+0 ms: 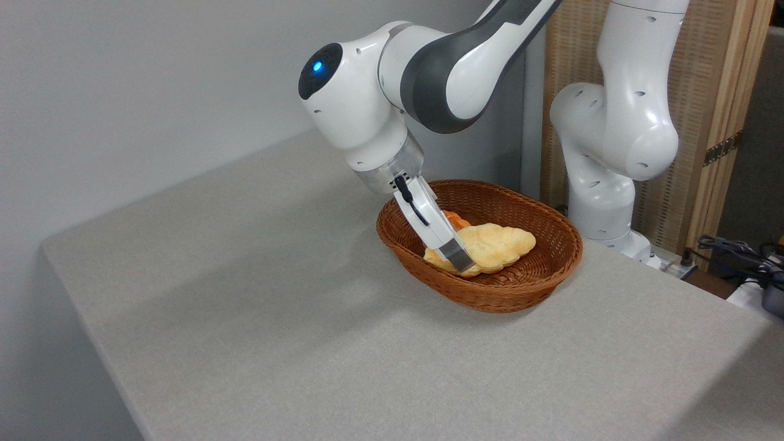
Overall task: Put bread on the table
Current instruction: 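Lower the gripper into the basket and close it on the bread roll, then lift the bread roll out of the basket and carry it beside the basket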
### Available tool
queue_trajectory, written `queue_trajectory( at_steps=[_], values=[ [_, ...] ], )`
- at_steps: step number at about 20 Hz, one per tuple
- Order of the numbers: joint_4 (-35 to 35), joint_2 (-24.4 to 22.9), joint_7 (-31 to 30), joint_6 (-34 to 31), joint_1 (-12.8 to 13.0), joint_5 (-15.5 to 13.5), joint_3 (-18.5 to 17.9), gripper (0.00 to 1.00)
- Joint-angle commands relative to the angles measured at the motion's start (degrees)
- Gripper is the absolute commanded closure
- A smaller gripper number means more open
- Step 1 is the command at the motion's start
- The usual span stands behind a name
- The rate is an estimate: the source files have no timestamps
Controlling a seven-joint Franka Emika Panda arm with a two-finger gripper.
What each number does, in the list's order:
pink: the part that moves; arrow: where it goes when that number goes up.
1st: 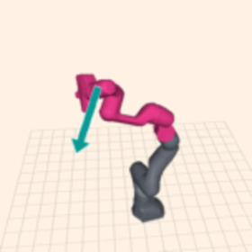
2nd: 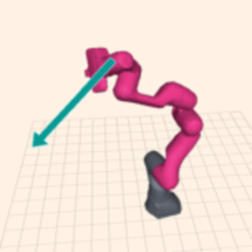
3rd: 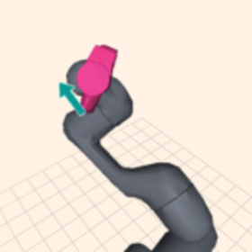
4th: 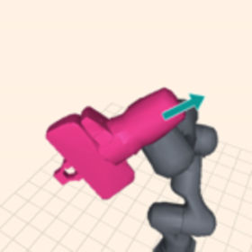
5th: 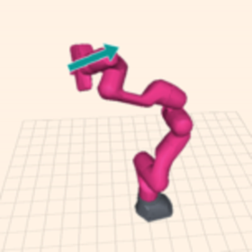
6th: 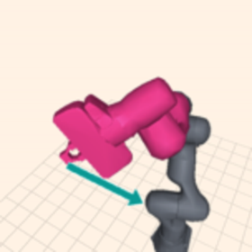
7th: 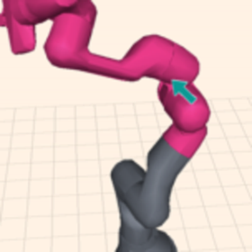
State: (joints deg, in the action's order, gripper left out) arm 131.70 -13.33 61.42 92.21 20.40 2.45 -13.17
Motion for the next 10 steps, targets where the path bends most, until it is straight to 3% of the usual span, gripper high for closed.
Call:
queue_trajectory(
  at_steps=[1, 10],
  values=[
    [0.23, -0.12, 0.89, 0.95, 0.43, 0.28, -0.63, 0.8],
    [-0.39, -0.64, 1.42, 0.16, 0.34, 0.28, -0.98, 0.89]
  ],
)
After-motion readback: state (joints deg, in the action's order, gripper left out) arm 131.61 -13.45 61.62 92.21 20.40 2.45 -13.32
